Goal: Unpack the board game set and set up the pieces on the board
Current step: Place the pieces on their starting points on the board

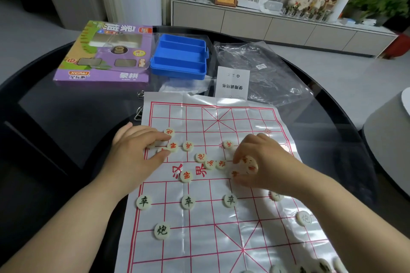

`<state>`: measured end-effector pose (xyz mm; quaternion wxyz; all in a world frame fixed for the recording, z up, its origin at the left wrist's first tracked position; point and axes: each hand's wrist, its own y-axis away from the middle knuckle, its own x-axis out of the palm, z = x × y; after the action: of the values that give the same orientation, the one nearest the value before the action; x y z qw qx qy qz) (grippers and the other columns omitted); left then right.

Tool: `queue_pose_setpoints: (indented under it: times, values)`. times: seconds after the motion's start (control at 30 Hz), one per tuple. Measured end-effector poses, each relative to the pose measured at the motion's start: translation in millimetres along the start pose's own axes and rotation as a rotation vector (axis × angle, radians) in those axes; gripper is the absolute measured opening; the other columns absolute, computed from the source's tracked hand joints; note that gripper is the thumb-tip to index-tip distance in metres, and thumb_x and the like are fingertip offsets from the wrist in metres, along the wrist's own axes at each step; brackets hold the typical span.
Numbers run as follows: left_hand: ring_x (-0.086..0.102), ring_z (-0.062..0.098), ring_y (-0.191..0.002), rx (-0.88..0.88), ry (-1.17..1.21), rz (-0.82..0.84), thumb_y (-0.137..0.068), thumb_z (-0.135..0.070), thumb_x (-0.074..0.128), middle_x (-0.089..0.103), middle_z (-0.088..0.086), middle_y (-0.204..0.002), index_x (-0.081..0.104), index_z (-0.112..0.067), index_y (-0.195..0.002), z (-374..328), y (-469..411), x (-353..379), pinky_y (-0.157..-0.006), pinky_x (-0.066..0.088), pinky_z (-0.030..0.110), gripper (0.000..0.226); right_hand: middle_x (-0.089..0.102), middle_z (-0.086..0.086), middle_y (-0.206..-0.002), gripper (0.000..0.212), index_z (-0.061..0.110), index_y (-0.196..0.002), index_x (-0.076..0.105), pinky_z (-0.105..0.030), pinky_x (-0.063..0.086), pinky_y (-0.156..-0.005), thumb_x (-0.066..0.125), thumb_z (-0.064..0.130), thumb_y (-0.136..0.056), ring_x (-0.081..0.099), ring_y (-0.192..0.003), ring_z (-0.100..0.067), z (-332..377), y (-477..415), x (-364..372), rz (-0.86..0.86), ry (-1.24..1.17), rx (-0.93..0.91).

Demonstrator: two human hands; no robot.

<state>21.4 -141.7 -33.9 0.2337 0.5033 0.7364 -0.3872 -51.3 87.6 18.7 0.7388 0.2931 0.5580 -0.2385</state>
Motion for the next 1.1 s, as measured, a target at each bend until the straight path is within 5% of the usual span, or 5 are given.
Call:
queue_pose_setpoints:
  times: [0.37,0.53,0.67,0.87,1.1]
  values:
    - [0.037,0.000,-0.104,-0.067,-0.004,-0.001,-0.081,-0.021,0.064,0.050,-0.015,-0.103,0.063,-0.020,-0.109,1.9,-3.0,-0.5,-0.104,0.002,0.015,0.028,0.056,0.006,-0.106,0.021,0.022,-0.100,0.063,-0.023,0.032,-0.081,0.060,0.031,-0.082,0.040,-0.095,-0.012,-4.0,-17.7,-13.8,-0.137,0.011,-0.003]
    - [0.023,-0.005,-0.105,-0.179,0.019,0.070,-0.086,-0.027,0.057,0.037,-0.021,-0.110,0.049,-0.025,-0.124,0.2,-5.7,-1.3,-0.109,0.005,0.021,0.039,0.059,0.003,-0.097,0.018,0.014,-0.101,0.062,-0.010,0.035,-0.060,0.059,0.020,-0.086,0.048,-0.075,-0.006,-8.8,-79.2,-21.6,-0.168,-0.202,0.099]
    - [0.021,0.006,-0.127,-0.241,0.032,0.113,-0.087,-0.031,0.054,0.036,-0.022,-0.119,0.044,-0.029,-0.128,-0.7,-6.9,-2.7,-0.111,0.006,0.024,0.043,0.061,-0.005,-0.109,0.021,0.012,-0.107,0.061,-0.022,0.040,-0.075,0.056,0.017,-0.087,0.053,-0.095,-0.019,-12.2,-117.6,-7.6,-0.127,-0.147,0.154]
    - [0.012,0.016,-0.138,-0.321,0.030,0.155,-0.087,-0.036,0.051,0.035,-0.012,-0.142,0.039,-0.031,-0.132,-1.6,-9.9,-4.4,-0.112,0.013,0.031,0.047,0.054,0.002,-0.093,0.021,0.011,-0.106,0.064,-0.020,0.037,-0.073,0.059,0.017,-0.086,0.048,-0.086,-0.012,-19.2,-125.3,-3.4,-0.167,-0.311,0.186]
    - [0.016,0.019,-0.138,-0.326,-0.007,0.154,-0.087,-0.038,0.050,0.039,-0.009,-0.141,0.041,-0.029,-0.132,-1.5,-8.9,-8.0,-0.112,0.016,0.034,0.047,0.047,0.015,-0.074,0.021,0.014,-0.103,0.066,0.003,0.034,-0.052,0.059,0.010,-0.084,0.043,-0.063,0.002,-26.8,-111.6,-6.3,-0.120,-0.301,0.156]
